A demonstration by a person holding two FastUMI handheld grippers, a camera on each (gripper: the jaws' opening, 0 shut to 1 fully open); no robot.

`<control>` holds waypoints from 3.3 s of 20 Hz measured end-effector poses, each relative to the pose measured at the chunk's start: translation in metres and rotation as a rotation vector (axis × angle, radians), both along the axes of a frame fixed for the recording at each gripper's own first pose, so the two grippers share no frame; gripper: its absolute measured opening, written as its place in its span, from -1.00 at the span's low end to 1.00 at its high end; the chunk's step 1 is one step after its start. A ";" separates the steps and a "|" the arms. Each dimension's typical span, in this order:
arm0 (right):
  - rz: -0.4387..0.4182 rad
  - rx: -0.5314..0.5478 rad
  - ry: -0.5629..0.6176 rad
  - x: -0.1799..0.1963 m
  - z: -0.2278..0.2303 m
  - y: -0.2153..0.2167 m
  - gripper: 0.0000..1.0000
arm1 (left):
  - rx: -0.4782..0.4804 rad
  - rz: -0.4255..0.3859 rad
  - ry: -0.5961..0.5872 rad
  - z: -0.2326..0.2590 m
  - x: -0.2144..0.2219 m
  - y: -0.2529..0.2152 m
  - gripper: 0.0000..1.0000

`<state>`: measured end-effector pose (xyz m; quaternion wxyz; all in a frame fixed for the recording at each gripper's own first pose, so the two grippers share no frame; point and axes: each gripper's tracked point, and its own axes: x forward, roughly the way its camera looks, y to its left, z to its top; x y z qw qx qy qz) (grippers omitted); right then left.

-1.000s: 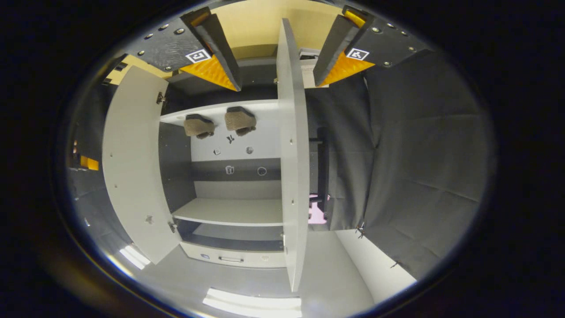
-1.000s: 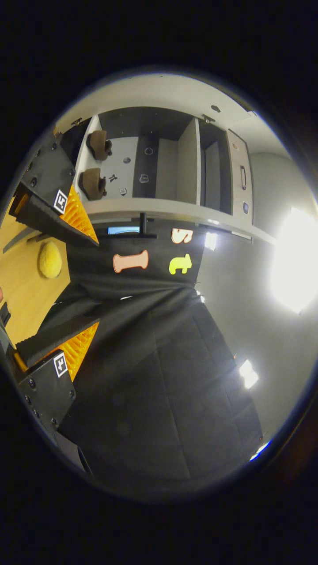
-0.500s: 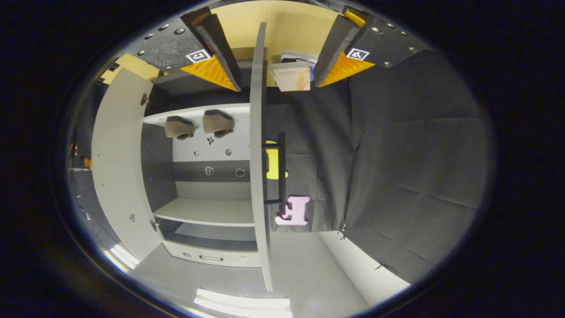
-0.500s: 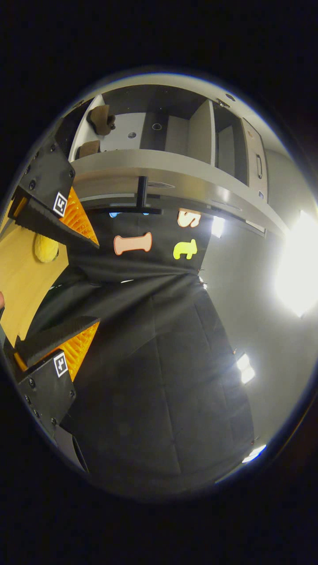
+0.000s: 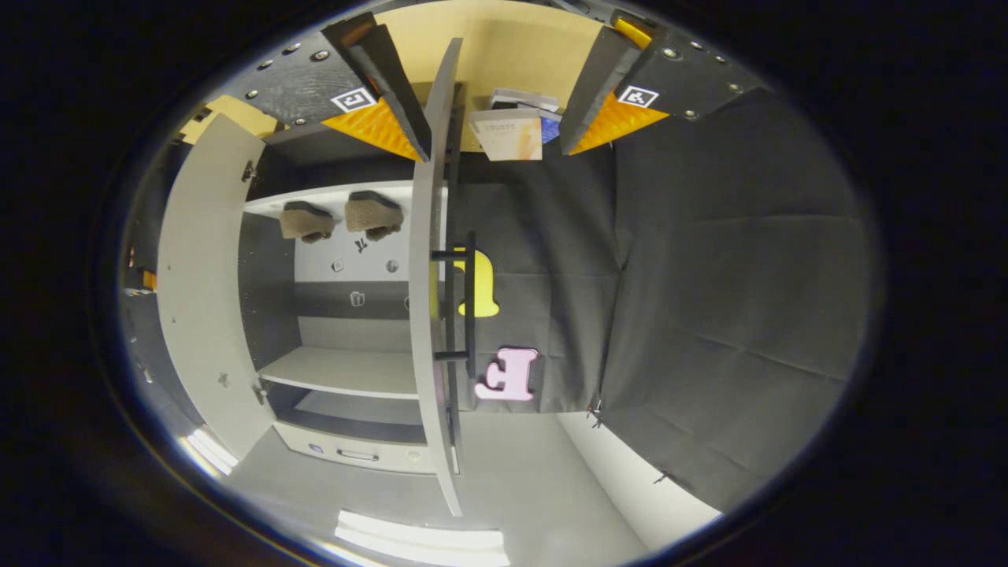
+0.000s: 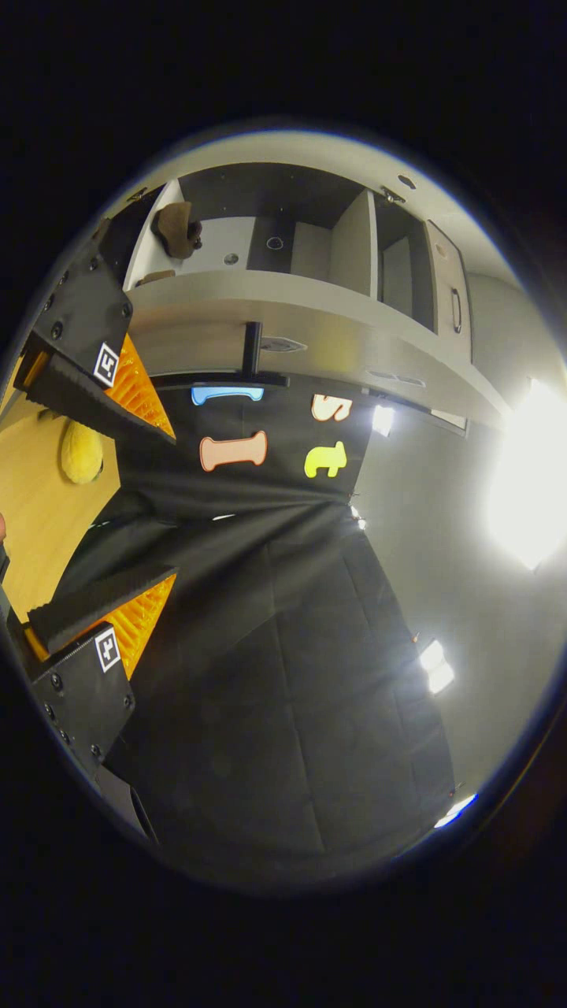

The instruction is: Grab one shoe with the right hand and put it into the shoe cabinet, grab the other shoe with the left hand and put it into the shoe cabinet; then close the right door with the right hand and the left door with the left hand.

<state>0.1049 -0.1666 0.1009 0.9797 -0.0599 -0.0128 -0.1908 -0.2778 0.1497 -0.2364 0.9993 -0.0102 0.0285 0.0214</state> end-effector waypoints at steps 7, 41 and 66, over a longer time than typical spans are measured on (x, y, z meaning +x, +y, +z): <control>0.098 -0.004 -0.007 0.004 -0.005 0.048 0.83 | -0.003 -0.016 0.000 -0.002 0.002 -0.008 0.89; 0.413 -0.063 0.014 0.058 -0.024 0.177 0.95 | -0.034 0.121 0.015 0.014 0.005 0.061 0.81; 0.410 0.054 0.172 0.004 -0.084 0.149 0.95 | -0.126 0.078 -0.111 0.101 0.092 0.040 0.99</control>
